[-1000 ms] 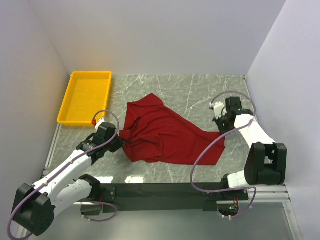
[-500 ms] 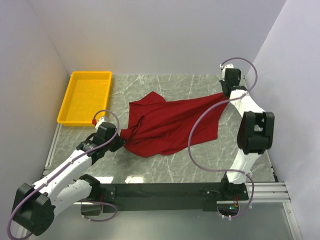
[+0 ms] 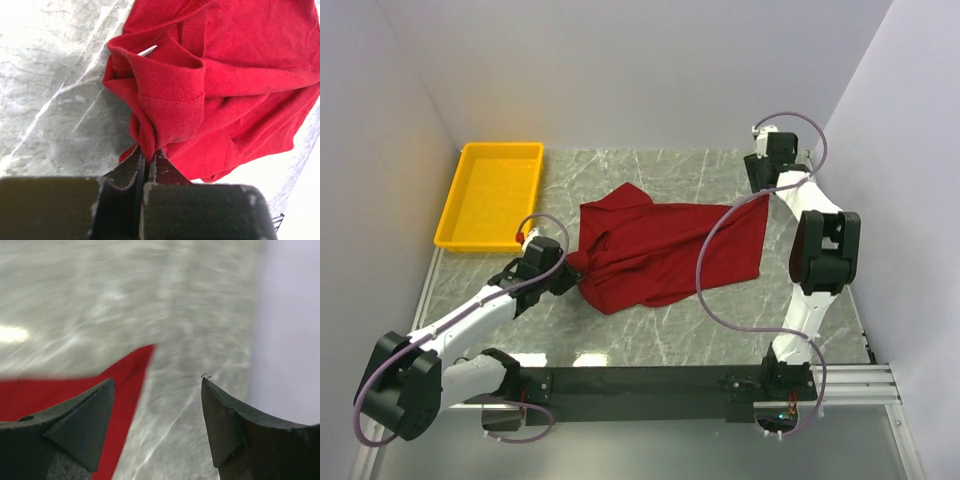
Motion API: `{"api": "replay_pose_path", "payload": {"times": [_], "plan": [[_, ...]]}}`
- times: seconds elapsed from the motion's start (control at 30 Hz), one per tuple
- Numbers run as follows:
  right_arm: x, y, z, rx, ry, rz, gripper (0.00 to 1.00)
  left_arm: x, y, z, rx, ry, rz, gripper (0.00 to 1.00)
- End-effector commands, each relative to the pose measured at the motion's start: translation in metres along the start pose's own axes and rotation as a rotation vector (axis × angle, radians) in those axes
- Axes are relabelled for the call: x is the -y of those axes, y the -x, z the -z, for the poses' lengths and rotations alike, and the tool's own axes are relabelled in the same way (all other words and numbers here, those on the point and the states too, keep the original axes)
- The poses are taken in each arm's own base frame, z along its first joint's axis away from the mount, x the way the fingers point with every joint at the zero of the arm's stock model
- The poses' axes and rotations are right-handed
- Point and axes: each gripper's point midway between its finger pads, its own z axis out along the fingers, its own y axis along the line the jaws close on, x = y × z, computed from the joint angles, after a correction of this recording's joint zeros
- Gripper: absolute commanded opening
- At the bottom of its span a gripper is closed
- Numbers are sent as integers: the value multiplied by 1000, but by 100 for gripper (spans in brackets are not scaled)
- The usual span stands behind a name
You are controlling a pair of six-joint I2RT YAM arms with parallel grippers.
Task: Fold and stack the t-shirts
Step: Flatten the tshirt out
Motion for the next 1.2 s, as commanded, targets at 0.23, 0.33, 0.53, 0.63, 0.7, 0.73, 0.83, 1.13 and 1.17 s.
{"api": "replay_pose_path", "payload": {"times": [0.23, 0.33, 0.53, 0.63, 0.7, 0.73, 0.83, 1.13, 1.17], "plan": [[-91, -140, 154, -183, 815, 382, 68, 34, 18, 6, 50, -114, -5, 1], [-97, -175, 163, -254, 807, 293, 66, 29, 13, 7, 37, -114, 0, 1], [-102, -190, 146, -319, 687, 101, 66, 22, 7, 7, 28, -117, 9, 1], [-104, -197, 133, -372, 648, 29, 66, 21, 6, 7, 26, -116, 5, 1], [-106, -201, 127, -396, 631, -7, 66, 21, 7, 8, 28, -121, 2, 1], [-106, -202, 126, -404, 626, -16, 66, 21, 7, 8, 30, -120, 2, 1], [-107, -208, 121, -443, 609, -40, 66, 20, 6, 9, 32, -123, 4, 1], [-114, -208, 122, -453, 610, -91, 46, 15, 4, 11, 38, -129, 36, 1], [-115, -209, 123, -451, 615, -93, 41, 15, 4, 11, 38, -131, 37, 1]]}}
